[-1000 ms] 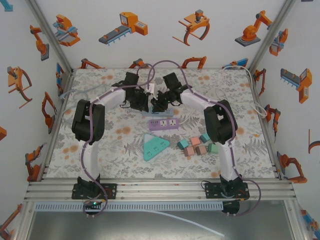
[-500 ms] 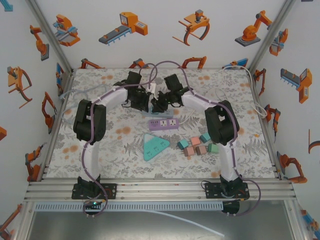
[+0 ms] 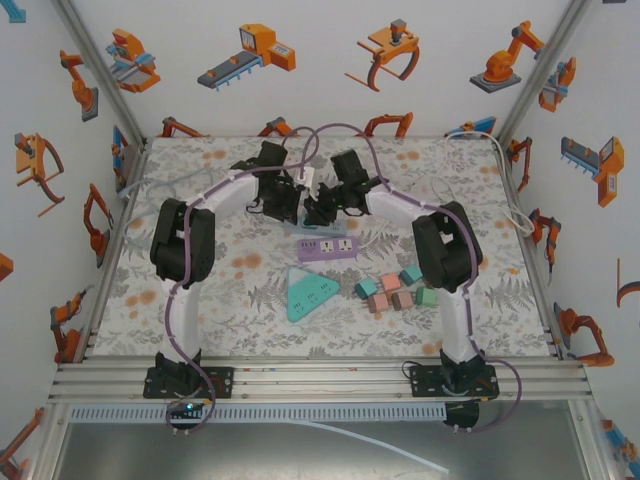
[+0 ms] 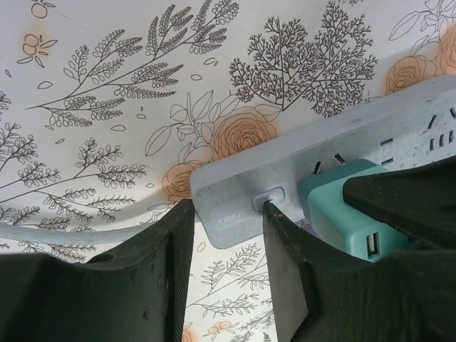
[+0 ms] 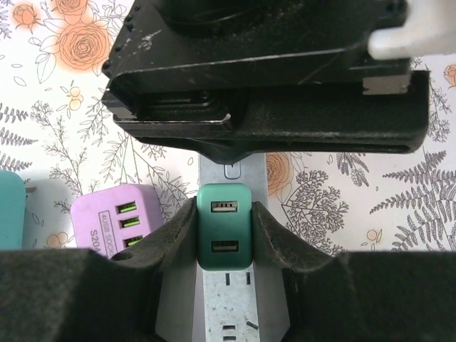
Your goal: Pull the plug off the socket
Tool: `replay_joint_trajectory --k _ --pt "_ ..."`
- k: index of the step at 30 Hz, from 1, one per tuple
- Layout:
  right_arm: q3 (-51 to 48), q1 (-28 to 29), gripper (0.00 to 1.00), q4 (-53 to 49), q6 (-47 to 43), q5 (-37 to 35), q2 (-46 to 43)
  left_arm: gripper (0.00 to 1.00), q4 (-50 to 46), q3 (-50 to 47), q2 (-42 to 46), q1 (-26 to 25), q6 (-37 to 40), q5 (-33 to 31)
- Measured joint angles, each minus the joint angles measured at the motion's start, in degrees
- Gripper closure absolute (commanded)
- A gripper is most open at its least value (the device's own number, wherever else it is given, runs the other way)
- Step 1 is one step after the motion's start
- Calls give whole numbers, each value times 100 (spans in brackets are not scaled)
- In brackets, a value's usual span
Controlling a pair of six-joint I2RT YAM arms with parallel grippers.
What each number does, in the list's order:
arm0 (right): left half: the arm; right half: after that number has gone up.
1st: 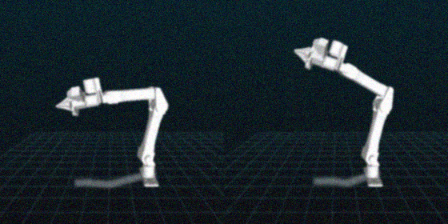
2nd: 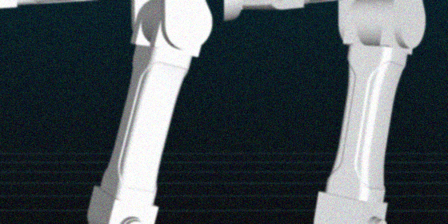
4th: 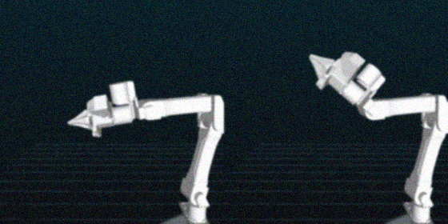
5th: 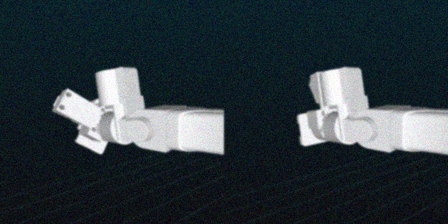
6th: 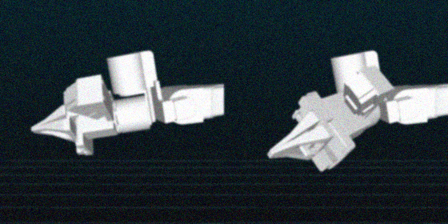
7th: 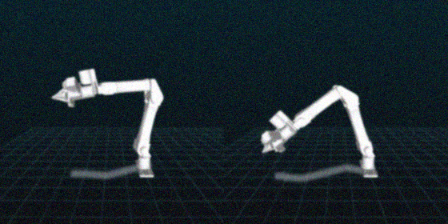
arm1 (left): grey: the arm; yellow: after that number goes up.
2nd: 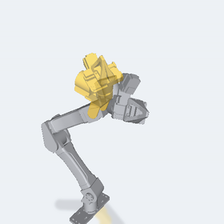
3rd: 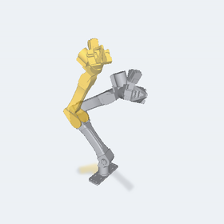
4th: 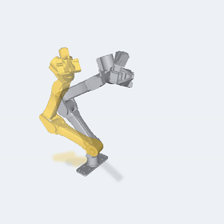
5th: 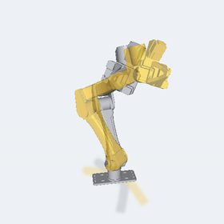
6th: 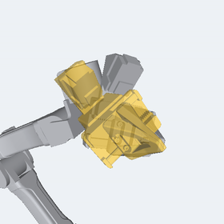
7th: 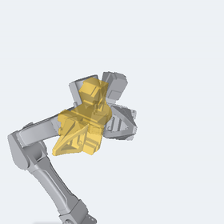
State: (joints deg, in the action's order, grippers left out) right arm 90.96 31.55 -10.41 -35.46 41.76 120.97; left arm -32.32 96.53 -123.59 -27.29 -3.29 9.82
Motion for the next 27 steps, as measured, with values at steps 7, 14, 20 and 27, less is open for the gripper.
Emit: replay_joint_trajectory --k 7,14,20,27 --pt "0 28 92 328 -122 162 -953 57 -192 170 -87 -24 74 -61" --pt "-715 31 92 809 173 127 -1751 57 -98 61 -4 -26 79 -59" --pt "-1622 -31 93 907 1403 -643 -3047 54 74 -98 122 20 81 28" --pt "-1958 -929 95 678 3521 -1471 -4439 39 210 -363 374 46 164 76"
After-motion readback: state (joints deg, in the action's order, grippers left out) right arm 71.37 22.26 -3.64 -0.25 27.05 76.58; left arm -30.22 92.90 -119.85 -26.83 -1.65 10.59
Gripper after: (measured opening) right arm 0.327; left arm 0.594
